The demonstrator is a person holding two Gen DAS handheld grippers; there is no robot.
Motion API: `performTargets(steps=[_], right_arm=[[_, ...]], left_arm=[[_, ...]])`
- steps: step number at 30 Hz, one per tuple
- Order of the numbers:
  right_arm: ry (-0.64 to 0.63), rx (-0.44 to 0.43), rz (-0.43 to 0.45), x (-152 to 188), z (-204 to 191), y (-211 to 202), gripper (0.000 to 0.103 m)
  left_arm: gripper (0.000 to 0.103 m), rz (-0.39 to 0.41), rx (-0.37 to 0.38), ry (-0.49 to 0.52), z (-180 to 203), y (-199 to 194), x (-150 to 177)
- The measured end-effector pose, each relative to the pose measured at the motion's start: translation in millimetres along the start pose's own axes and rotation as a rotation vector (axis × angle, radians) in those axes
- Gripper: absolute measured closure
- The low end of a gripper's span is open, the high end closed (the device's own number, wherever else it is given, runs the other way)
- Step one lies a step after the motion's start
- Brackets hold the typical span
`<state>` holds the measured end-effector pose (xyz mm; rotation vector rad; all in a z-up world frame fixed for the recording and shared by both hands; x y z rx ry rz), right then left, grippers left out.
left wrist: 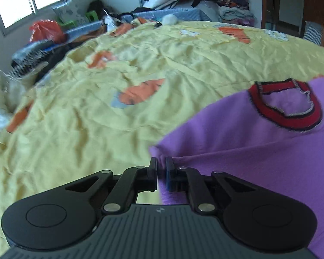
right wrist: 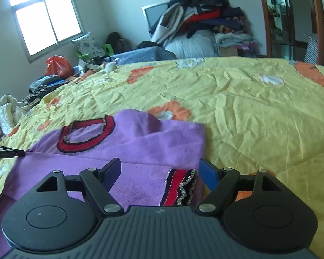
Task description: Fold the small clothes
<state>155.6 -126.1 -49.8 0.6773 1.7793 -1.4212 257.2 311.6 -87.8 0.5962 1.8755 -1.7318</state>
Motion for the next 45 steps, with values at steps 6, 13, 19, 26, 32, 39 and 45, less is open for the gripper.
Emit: performTargets(steps=[6,13,19,26,32,39,45], right_arm=[[-0.031,-0.005,0.009,-9,-6,-4,0.023],[-0.020,-0.006,-0.021,-3,-6,5,0.021],[-0.030,-0.027,-0.016,2,-12,-5,0.021],[-0.058,-0.019,0.028,-14,-11,-15,0.021],[0.056,-0.057,-0.009,-11,13,7,0.021],[-0.131,-0.001,-0.076,1,-14,24,0.038],[-0.263,0.100,-0.123,17,-29,45,0.066]], left_arm=[[0.103,-0.001,-0.045,-0.165,-67,0,-5],[0.004,0.040,0.194,-0.102,-23,-20,-14],[0.078,-0.078,0.137,-0.082,8,9,0],[0.090,-0.027,0.172,-0.128,-20,-14,-14],[0.088,-0.038,0.177,-0.262,-54,11,1],[0.086,0.012,0.169,-0.443,-103,-19,-8],[0.031,0.042,0.326,-0.248,-22,-72,10]])
Point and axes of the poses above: each gripper's, at about its wrist camera, not at the fingertips, and y roughly the way its jaws point, z to its right, x to its underside, the point moved 5 cm from there along y, roughly the way its jaws point, and after that the axes turned 12 degrees about -y, right-handed, at the moved point
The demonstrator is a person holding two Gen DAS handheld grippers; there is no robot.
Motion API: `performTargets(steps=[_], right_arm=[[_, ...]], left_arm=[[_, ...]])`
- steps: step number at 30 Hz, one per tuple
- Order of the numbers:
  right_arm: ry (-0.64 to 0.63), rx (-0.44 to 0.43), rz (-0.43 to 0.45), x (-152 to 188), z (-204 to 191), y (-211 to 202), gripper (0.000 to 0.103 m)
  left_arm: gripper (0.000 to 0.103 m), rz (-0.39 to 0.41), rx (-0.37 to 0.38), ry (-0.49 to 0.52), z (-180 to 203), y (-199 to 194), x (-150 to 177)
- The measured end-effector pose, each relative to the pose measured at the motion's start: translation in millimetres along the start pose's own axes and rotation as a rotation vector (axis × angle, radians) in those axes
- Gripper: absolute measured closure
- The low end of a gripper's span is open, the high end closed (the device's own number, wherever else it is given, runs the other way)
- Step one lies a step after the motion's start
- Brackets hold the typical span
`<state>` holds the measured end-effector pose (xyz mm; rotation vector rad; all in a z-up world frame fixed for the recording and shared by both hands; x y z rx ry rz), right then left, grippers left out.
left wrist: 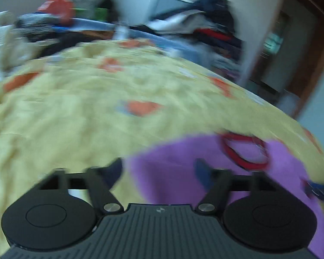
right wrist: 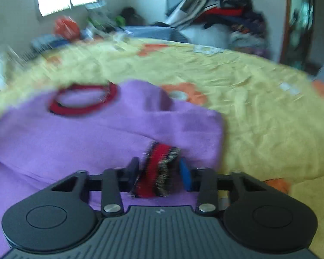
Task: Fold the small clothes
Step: 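Grasp the sweater side edge with the left gripper while the right gripper grasps the hem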
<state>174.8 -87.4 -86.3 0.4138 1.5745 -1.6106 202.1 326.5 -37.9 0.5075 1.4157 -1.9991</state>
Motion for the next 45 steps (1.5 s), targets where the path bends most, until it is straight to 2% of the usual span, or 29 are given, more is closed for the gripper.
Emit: performTargets(steps=[1,3,5,6,7,8,9,10,12,13,14,15,16,18,21,23,29,31,32,33,34,35,36,38,39,41,43,45], right_arm=[[-0.032,0.022,0.016,0,-2,2,0.066],[0.017,0.017,0.012,-2,7,7,0.060],[0.038,0.031,0.015,-8,10,-5,0.060],[0.024,0.020,0.043,-10,6,-16,0.059],[0.018,-0.013,0.061,-11,0,-26,0.059],[0.022,-0.063,0.071,-8,-7,-34,0.056],[0.011,-0.118,0.074,-3,-17,-40,0.050],[-0.027,-0.139,0.053,5,-27,-43,0.046],[-0.131,-0.059,-0.045,28,-37,-42,0.038],[-0.150,-0.051,-0.012,38,-35,-50,0.035],[-0.135,-0.052,-0.022,48,-29,-58,0.025],[-0.081,-0.065,-0.031,59,-20,-67,0.024],[-0.033,-0.091,-0.043,71,-12,-76,0.024],[-0.025,-0.120,-0.038,92,-4,-97,0.024],[0.015,-0.153,-0.030,123,1,-133,0.024],[0.012,-0.177,-0.025,140,-3,-153,0.024],[0.022,-0.260,-0.004,167,-25,-195,0.024],[0.072,-0.268,0.020,169,-27,-198,0.037],[0.088,-0.260,0.031,168,-30,-198,0.052],[0.092,-0.242,0.036,168,-34,-197,0.072],[0.095,-0.246,0.038,167,-39,-196,0.082],[0.116,-0.265,0.043,166,-43,-195,0.090],[0.138,-0.270,0.049,166,-45,-194,0.094],[0.181,-0.282,0.059,164,-41,-193,0.097],[0.226,-0.304,0.084,160,-35,-196,0.098],[0.302,-0.351,0.143,148,-21,-208,0.098],[0.335,-0.375,0.186,131,-10,-223,0.098],[0.353,-0.370,0.210,118,4,-238,0.100]], left_arm=[[0.033,-0.037,-0.023,0.043,8,10,13],[0.041,-0.090,-0.137,0.121,10,34,35],[0.038,-0.047,-0.175,0.156,0,34,45],[0.028,-0.030,-0.247,0.153,-8,30,43],[0.026,0.006,-0.314,0.148,-19,25,40],[0.022,0.014,-0.348,0.125,-33,23,40],[0.020,0.004,-0.321,0.070,-45,20,40],[0.020,-0.011,-0.294,0.021,-55,14,41],[0.025,-0.019,-0.245,-0.033,-63,-3,47],[0.024,-0.030,-0.202,-0.043,-61,-14,53],[0.021,-0.044,-0.146,-0.056,-60,-24,59],[0.011,-0.060,-0.098,-0.074,-59,-33,69],[0.007,-0.093,-0.067,-0.082,-57,-40,81],[0.003,-0.140,-0.001,-0.066,-50,-53,107],[0.001,-0.156,0.008,0.004,-41,-77,140],[0.000,-0.161,0.032,0.005,-36,-92,159],[0.000,-0.190,0.041,0.044,-19,-127,208],[0.000,-0.189,0.036,0.061,-12,-132,217],[0.000,-0.181,0.027,0.057,-9,-133,220],[0.002,-0.175,0.020,0.042,-7,-134,222],[0.004,-0.168,0.032,0.017,-5,-134,223],[0.015,-0.161,0.046,-0.001,-2,-136,222],[0.040,-0.158,0.045,-0.010,0,-136,221],[0.073,-0.198,0.070,-0.068,-3,-134,214],[0.083,-0.222,0.109,-0.121,-7,-133,209],[0.091,-0.243,0.188,-0.201,-14,-133,197],[0.094,-0.241,0.290,-0.316,-22,-139,180],[0.096,-0.204,0.348,-0.376,-28,-152,162]])
Point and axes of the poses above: each gripper's, at about its wrist camera, not at the fingertips, and y roughly the way its jaws point, z to its right, x to its underside, the point moved 5 cm from there along y, roughly the way its jaws point, and after that the axes turned 12 degrees about -y, right-handed, at the moved point
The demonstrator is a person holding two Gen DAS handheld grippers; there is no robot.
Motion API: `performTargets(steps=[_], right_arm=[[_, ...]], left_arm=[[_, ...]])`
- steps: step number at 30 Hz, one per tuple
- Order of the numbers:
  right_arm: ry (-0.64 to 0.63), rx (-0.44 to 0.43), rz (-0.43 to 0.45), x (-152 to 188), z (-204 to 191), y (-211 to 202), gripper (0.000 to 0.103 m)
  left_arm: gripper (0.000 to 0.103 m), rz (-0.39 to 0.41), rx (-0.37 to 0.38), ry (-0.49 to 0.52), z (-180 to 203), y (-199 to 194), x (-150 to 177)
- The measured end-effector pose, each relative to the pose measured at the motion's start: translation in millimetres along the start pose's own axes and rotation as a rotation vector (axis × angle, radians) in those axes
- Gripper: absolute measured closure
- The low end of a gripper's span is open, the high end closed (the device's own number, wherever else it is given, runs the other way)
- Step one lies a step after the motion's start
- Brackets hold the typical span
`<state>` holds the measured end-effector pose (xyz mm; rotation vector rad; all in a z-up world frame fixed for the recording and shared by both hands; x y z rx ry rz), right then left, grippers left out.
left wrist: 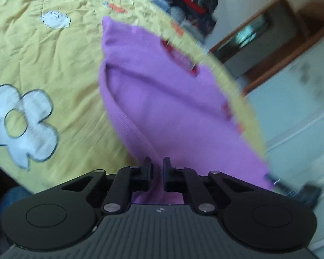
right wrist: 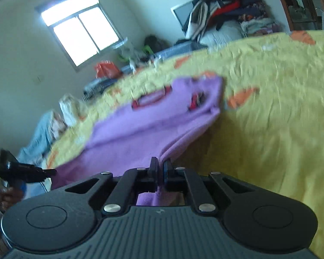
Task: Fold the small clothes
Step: 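Grasp the sweater side edge with the left gripper while the right gripper grasps the hem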
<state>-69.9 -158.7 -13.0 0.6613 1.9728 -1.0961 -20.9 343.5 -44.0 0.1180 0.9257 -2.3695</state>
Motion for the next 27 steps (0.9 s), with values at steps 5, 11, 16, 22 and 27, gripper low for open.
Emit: performTargets(steps=[5,11,16,22,27], right_arm=[[0.038,0.034,-0.106,7,46,0,0.095],[0.080,-0.070,-0.158,60,55,12,0.039],[0.073,-0.268,-0.139,80,22,18,0.039],[0.030,-0.242,-0.159,80,-10,37,0.094],[0.071,-0.353,0.035,38,-30,4,0.095]], left_arm=[[0.096,0.029,-0.077,0.094,-17,-10,-3],[0.036,-0.016,-0.090,0.250,-30,7,43],[0.000,-0.017,-0.020,0.258,-28,9,64],[0.027,0.006,0.017,0.225,-23,9,80],[0.103,-0.103,0.154,0.074,-7,5,67]])
Point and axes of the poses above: each gripper's, at about its wrist camera, not at the fingertips, and y roughly the way its jaws point, z to its right, x to its underside, the point moved 5 cm from there along y, roughly the way its jaws point, and after that the axes turned 12 degrees about -y, right-handed, at the moved point
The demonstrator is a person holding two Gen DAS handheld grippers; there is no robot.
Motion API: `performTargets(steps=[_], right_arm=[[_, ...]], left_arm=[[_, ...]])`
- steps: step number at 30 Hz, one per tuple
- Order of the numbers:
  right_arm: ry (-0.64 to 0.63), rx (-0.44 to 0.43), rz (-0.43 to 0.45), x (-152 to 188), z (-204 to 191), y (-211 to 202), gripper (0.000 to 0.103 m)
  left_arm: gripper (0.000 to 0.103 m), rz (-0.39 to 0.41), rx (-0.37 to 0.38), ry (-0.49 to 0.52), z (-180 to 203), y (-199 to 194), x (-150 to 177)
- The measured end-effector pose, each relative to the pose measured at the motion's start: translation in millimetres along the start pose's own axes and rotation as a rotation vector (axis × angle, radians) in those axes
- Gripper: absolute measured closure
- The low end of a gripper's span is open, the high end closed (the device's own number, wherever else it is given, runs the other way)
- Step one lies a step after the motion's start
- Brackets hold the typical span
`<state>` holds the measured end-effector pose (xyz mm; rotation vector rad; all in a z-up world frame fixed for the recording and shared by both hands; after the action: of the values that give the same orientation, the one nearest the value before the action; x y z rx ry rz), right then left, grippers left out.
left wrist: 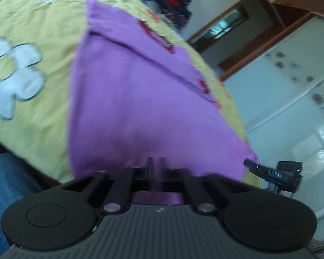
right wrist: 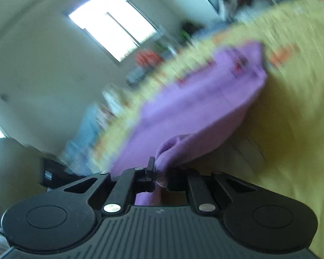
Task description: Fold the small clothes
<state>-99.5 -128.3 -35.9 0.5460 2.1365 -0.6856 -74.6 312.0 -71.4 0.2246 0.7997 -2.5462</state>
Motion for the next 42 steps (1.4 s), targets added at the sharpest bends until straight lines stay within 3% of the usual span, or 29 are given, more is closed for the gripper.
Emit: performTargets(steps=[3,5,8,9,10,11,12,14,18,21,23,24,25,26,27,31,34,37,40,42], right_arm=[[-0.047,-0.035,0.104,-40,-21,-36,0.098],[-0.054,-0.007,0.152,-59,-15,-64,0.099],[-0.129,0.249,-0.035,-48,20,-72,0.095],[-0.135,0.290,-0.086,-39,29,-70,0.094],[-0.123,0.276,-0.126,-29,37,-66,0.091],[-0.106,0.250,-0.156,-20,43,-61,0.076],[-0.084,0.256,-0.161,-11,50,-58,0.049],[-0.057,0.263,-0.163,3,61,-51,0.016],[-0.081,0.311,-0.128,15,78,-44,0.016],[-0.080,0.173,-0.155,22,76,-30,0.017],[-0.166,0.093,-0.205,24,58,-15,0.017],[-0.213,0.057,-0.220,26,49,-10,0.028],[-0.247,0.059,-0.240,28,42,-3,0.047],[-0.267,0.071,-0.271,30,39,2,0.085],[-0.292,0.074,-0.279,32,36,4,0.089],[-0.307,0.084,-0.251,31,31,-4,0.091],[-0.275,0.072,-0.181,27,25,-18,0.092],[-0.239,0.058,-0.100,22,17,-33,0.092],[-0.229,0.103,-0.092,23,19,-35,0.092],[-0.215,0.123,-0.091,26,22,-35,0.092]], left_arm=[[0.103,0.063,0.168,-0.053,32,-24,-16],[0.103,0.099,0.194,-0.051,39,-32,-25],[0.099,0.160,-0.115,0.079,23,-28,-28],[0.086,0.155,-0.142,0.110,17,-27,-26],[0.071,0.159,-0.168,0.134,11,-26,-22],[0.027,0.164,-0.203,0.158,7,-24,-18],[0.000,0.181,-0.235,0.199,3,-22,-13],[0.004,0.194,-0.295,0.286,-3,-21,-4],[0.000,0.188,-0.399,0.351,-17,-10,6],[0.000,0.172,-0.383,0.332,-25,-1,20],[0.000,0.161,-0.381,0.339,-27,6,29],[0.000,0.157,-0.384,0.352,-29,10,35],[0.000,0.148,-0.380,0.360,-32,13,41],[0.000,0.140,-0.374,0.359,-36,16,48],[0.000,0.126,-0.366,0.356,-40,18,55],[0.000,0.085,-0.303,0.348,-51,29,70],[0.000,0.089,-0.178,0.356,-48,28,73],[0.000,0.047,-0.121,0.384,-55,32,76],[0.000,0.001,-0.034,0.332,-73,31,70],[0.000,0.002,-0.073,0.322,-91,32,62]])
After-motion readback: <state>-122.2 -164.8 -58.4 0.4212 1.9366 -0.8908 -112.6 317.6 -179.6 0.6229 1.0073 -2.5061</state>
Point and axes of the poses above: each gripper's, at about its wrist camera, not at the fingertips, and y roughly the way its jaws point, z to its right, x to its underside, the point moved 5 cm from there along y, roughly the way its jaws point, and after that the axes turned 12 degrees about -y, right-handed, at the moved point
